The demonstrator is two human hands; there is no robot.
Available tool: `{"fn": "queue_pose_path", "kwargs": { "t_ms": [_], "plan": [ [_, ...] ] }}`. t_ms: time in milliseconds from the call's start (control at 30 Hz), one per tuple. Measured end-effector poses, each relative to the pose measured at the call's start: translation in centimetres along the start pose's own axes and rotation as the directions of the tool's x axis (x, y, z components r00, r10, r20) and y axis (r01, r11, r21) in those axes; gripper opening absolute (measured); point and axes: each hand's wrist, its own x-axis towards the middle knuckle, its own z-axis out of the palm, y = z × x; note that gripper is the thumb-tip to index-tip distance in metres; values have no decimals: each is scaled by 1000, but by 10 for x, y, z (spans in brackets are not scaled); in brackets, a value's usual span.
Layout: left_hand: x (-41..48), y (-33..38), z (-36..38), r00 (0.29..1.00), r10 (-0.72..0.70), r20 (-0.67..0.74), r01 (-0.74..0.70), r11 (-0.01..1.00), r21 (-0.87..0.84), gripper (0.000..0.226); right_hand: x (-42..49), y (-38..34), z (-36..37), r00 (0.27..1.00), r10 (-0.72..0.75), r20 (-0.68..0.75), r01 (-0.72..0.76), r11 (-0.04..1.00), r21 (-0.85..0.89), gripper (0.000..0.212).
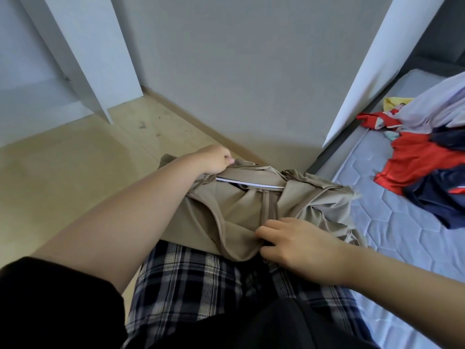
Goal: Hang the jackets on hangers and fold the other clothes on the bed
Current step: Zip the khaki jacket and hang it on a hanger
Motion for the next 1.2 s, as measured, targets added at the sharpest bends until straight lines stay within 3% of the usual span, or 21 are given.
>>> {"fn": "queue_pose_path", "kwargs": {
  "t_ms": [200,400,567,667,800,900,1033,1133,1167,1200],
  "plan": [
    [-7,0,1,1000,4,15,-3,999,-52,37,7,-14,10,998,-7,-59,-3,986,-167,10],
    [-9,-1,1,999,0,33,5,992,-124,38,5,-9,9,983,-51,-177,22,987,-158,16],
    [-9,-3,3,998,-2,63,12,987,-158,39,2,-1,2,988,14,-152,-15,1000,-3,13],
    [-7,-3,7,994,-44,96,56,991,-125,47,1,9,-9,980,142,-142,-98,955,281,9],
    [-1,-1,14,988,-103,112,101,995,27,65,-4,24,-33,935,312,-170,-143,769,622,6],
    [-2,3,18,995,-92,40,84,982,172,52,-7,31,-45,907,409,-102,-162,563,810,10],
    [-10,11,25,985,-16,-169,28,997,66,37,2,31,-55,962,268,57,-113,197,974,20],
    [-15,18,26,985,-12,-171,8,1000,-21,39,15,40,-57,976,189,106,-75,-166,983,14],
    [-15,20,25,986,-21,-163,15,999,-40,40,20,46,-51,965,216,147,-102,-203,974,15],
    [-15,21,23,987,-33,-159,24,998,-61,41,26,53,-43,937,297,182,-152,-121,981,19]
  ]
}}
